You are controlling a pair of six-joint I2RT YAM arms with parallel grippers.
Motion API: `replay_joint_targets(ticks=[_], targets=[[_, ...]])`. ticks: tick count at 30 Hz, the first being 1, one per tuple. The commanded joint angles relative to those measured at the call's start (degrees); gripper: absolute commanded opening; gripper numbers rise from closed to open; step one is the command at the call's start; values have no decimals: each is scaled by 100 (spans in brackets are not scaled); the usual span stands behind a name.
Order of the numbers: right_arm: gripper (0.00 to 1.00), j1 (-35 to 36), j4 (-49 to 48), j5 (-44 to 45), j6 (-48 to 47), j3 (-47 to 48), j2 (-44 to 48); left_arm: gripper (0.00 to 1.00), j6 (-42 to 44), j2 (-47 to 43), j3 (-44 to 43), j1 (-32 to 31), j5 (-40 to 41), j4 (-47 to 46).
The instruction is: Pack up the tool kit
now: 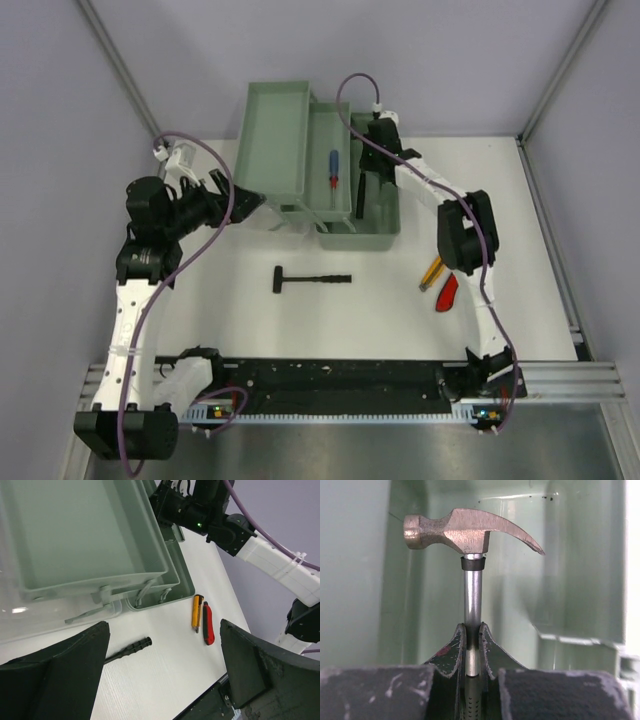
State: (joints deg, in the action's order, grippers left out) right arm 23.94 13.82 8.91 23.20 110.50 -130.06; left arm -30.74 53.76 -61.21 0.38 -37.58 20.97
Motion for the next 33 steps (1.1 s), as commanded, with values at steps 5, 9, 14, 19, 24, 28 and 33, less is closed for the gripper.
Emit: replay_joint_targets(ticks=[5, 9, 14, 19, 24, 28, 33], targets=[[0, -30, -451, 120, 88, 938, -634, 95, 103, 38, -339, -12, 58, -111], [0, -48, -433, 199, 202, 1017, -810, 95, 165, 21, -339, -12, 41, -6], [16, -48, -231, 173, 150, 1220, -942, 94, 323, 21, -418, -12, 93, 179], [41, -48, -187, 146, 36, 1158, -688, 95, 402, 3, -488, -12, 304, 416], [45, -21, -170, 50, -105, 913, -30, 95, 508, -32, -567, -12, 602, 715], [46, 40, -117, -266, -263, 264, 1041, 94, 552, -76, -611, -12, 866, 900], [48, 93, -55, -1232, -588, -966, 2500, 94, 526, -128, -629, -12, 1182, 1049]])
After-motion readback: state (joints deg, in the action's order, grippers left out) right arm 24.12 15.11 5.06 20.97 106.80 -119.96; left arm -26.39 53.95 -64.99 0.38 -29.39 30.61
